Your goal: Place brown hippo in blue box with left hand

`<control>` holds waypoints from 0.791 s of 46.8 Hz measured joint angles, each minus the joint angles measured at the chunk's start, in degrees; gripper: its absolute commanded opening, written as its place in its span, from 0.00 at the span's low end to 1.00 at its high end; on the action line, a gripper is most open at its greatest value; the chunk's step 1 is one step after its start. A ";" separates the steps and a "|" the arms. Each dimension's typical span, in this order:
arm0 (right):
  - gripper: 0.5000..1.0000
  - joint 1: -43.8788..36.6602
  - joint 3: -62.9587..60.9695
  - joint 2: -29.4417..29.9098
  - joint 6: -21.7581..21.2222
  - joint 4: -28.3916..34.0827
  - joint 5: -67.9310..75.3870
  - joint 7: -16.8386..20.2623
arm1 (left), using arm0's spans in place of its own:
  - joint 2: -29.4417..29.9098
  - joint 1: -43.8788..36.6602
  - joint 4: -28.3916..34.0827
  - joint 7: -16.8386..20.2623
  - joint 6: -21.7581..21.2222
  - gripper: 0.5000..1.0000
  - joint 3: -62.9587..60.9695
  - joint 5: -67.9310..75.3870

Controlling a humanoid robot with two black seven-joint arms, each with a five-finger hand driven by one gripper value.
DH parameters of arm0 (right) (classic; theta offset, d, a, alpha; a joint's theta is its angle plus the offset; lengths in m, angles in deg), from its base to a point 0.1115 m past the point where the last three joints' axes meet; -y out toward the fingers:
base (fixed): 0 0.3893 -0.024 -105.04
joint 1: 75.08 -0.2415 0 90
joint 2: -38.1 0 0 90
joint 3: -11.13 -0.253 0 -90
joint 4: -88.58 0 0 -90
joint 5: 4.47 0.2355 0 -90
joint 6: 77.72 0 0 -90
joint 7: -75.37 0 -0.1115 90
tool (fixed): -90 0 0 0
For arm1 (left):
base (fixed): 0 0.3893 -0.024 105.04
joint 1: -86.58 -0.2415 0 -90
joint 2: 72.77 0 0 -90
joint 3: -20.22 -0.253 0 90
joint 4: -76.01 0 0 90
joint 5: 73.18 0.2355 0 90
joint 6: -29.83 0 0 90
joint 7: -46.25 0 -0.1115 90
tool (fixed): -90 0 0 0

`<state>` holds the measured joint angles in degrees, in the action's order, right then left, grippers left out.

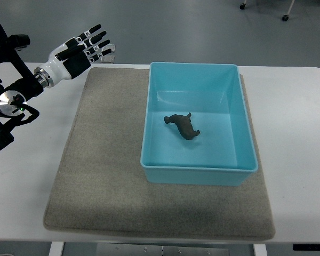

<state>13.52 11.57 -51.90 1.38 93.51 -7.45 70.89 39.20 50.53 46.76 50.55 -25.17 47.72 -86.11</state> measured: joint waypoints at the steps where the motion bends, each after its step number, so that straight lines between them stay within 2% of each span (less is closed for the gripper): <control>1: 0.87 0.00 0.00 0.00 0.00 0.00 0.00 0.00 | 0.01 0.00 -0.03 0.00 0.00 1.00 0.00 0.00; 20: 0.87 0.00 0.01 0.00 0.00 -0.02 0.00 0.00 | -0.11 -0.30 -0.35 -0.08 0.00 1.00 0.07 0.01; 37: 0.87 0.00 0.00 0.00 -0.02 -0.02 0.00 0.00 | -2.79 -2.04 0.20 -0.01 0.00 1.00 0.17 -0.41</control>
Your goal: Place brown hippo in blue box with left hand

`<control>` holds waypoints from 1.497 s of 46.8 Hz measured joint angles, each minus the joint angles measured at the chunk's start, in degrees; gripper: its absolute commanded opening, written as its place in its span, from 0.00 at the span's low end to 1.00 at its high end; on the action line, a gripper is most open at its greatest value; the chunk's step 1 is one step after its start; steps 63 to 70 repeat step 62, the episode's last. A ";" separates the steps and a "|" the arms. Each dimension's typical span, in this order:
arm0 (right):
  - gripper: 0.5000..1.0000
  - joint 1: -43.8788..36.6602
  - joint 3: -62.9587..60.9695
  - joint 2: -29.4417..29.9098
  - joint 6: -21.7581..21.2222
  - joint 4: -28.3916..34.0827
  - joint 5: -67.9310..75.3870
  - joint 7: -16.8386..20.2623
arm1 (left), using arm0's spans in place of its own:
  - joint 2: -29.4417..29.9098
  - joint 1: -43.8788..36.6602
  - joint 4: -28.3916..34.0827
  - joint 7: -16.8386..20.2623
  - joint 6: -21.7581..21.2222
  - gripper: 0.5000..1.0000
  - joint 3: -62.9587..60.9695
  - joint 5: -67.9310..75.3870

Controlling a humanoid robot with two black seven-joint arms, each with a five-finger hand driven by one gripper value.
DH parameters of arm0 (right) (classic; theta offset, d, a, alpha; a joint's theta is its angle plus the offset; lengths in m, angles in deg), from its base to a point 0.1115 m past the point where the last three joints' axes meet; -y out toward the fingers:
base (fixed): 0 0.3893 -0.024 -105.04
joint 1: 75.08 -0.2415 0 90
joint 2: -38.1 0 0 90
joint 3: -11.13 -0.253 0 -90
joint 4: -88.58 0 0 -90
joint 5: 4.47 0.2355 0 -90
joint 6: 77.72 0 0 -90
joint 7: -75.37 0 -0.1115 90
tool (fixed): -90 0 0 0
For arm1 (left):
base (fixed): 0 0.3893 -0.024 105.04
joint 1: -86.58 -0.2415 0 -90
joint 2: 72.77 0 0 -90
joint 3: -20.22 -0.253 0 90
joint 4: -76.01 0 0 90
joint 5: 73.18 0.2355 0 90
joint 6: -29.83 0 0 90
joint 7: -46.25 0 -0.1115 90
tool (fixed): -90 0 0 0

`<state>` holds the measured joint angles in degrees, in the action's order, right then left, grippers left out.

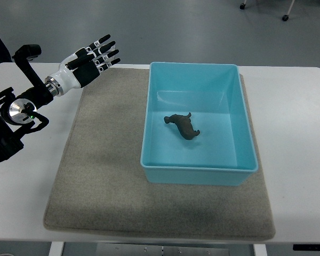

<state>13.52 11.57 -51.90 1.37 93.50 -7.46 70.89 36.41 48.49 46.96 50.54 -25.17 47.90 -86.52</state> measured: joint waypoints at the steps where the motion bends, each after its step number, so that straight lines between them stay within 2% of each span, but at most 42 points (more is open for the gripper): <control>1: 0.87 0.00 0.00 0.00 0.00 0.00 0.00 0.00 | -0.01 -0.10 -0.01 0.01 0.00 1.00 0.05 -0.11; 8: 0.87 0.00 0.00 0.00 0.00 0.00 0.00 0.00 | -0.27 -0.66 0.01 0.03 0.00 1.00 0.18 -0.46; 19: 0.87 0.02 0.00 0.00 0.01 0.00 0.00 0.00 | -3.77 -1.10 -0.36 0.11 0.00 1.00 0.09 -0.47; 70: 0.87 -0.46 -0.16 0.00 -0.41 1.52 -0.45 -0.01 | -1.71 0.55 -0.38 0.11 0.00 1.00 0.09 0.06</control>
